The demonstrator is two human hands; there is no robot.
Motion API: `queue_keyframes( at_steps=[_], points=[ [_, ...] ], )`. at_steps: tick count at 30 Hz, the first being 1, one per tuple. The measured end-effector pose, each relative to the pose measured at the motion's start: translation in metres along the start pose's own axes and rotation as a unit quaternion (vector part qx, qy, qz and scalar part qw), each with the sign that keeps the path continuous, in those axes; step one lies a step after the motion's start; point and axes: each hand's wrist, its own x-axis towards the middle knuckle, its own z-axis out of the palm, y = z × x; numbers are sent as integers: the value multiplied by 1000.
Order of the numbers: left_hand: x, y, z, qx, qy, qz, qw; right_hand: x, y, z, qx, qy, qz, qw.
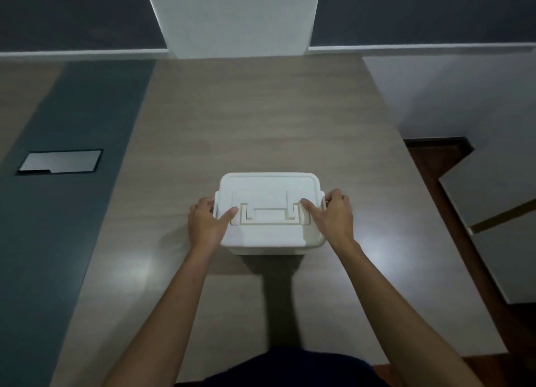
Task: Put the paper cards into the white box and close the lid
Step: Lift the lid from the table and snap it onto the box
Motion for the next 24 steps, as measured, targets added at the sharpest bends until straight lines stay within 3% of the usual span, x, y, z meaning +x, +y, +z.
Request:
queue_keyframes(
  at_steps=[3,7,10,13,17,21,24],
  points=[
    [8,4,-2,-74,-50,-62,994,8,0,3,13,-6,12,1000],
    [20,5,-9,-151,-175,-190,954,20,-1,6,73,-96,124,985],
    [25,2,-9,-165,-197,-200,945,24,0,3,107,-158,174,966],
    [22,1,-6,-172,-141,-171,960,26,0,4,93,-129,164,974],
    [5,11,0,-108,-15,-57,992,19,-2,15,-1,28,63,998],
    [-9,15,11,-97,62,-22,993,9,-4,24,-1,81,15,997],
    [-8,10,21,-30,90,-1,995,7,-5,28,-14,108,-32,994]
  ],
)
